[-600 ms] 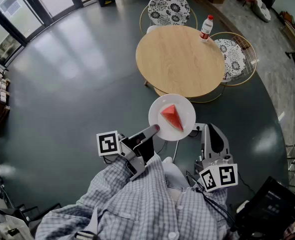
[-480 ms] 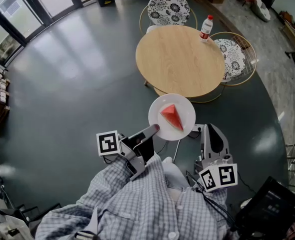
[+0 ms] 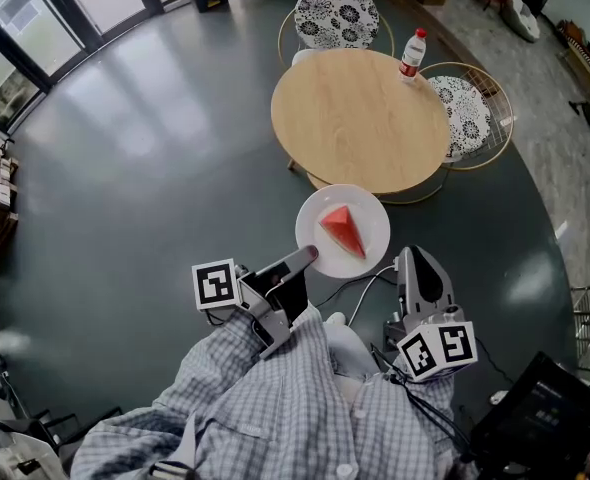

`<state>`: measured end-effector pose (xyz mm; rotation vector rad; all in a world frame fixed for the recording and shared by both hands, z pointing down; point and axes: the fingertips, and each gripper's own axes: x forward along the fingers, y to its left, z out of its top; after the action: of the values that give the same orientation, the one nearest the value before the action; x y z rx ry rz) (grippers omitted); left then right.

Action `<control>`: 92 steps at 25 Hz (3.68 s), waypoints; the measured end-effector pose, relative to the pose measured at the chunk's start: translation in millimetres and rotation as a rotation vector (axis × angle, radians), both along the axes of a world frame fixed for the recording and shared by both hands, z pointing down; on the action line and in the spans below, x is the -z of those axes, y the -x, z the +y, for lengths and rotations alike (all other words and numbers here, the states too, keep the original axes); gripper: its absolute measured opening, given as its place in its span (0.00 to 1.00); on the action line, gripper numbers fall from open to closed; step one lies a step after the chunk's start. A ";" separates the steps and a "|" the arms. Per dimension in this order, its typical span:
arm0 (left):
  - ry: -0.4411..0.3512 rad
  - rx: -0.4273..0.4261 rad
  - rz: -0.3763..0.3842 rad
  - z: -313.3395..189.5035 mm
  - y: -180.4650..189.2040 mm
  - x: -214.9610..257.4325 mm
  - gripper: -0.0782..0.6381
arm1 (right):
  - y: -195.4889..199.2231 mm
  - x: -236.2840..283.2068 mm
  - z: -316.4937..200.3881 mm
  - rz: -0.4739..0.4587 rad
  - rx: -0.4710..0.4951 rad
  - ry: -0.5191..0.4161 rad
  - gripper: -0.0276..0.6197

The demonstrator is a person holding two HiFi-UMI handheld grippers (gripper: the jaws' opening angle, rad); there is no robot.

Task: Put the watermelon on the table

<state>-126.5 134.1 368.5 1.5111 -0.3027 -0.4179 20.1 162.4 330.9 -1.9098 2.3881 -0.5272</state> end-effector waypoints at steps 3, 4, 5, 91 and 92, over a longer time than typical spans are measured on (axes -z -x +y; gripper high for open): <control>-0.005 0.002 -0.002 -0.4 -0.1 1.9 0.14 | 5.5 -7.8 -0.8 -0.077 0.010 0.072 0.06; -0.007 0.003 -0.001 -0.6 0.0 2.4 0.14 | 8.0 -10.6 -1.0 -0.092 0.018 0.089 0.06; -0.009 0.005 -0.001 -0.8 0.1 2.6 0.14 | 10.4 -12.8 -1.2 -0.111 0.023 0.102 0.06; -0.020 -0.030 0.014 -96.6 -112.3 -4.3 0.14 | -83.9 -29.6 -101.7 -0.338 0.044 0.149 0.17; -0.020 -0.032 0.013 -102.1 -112.5 -4.3 0.14 | -83.8 -30.2 -107.0 -0.337 0.041 0.152 0.17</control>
<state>-14.0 31.9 372.9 1.5305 -0.2644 -0.4069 103.9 55.4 361.1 -1.6634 2.2275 -0.9729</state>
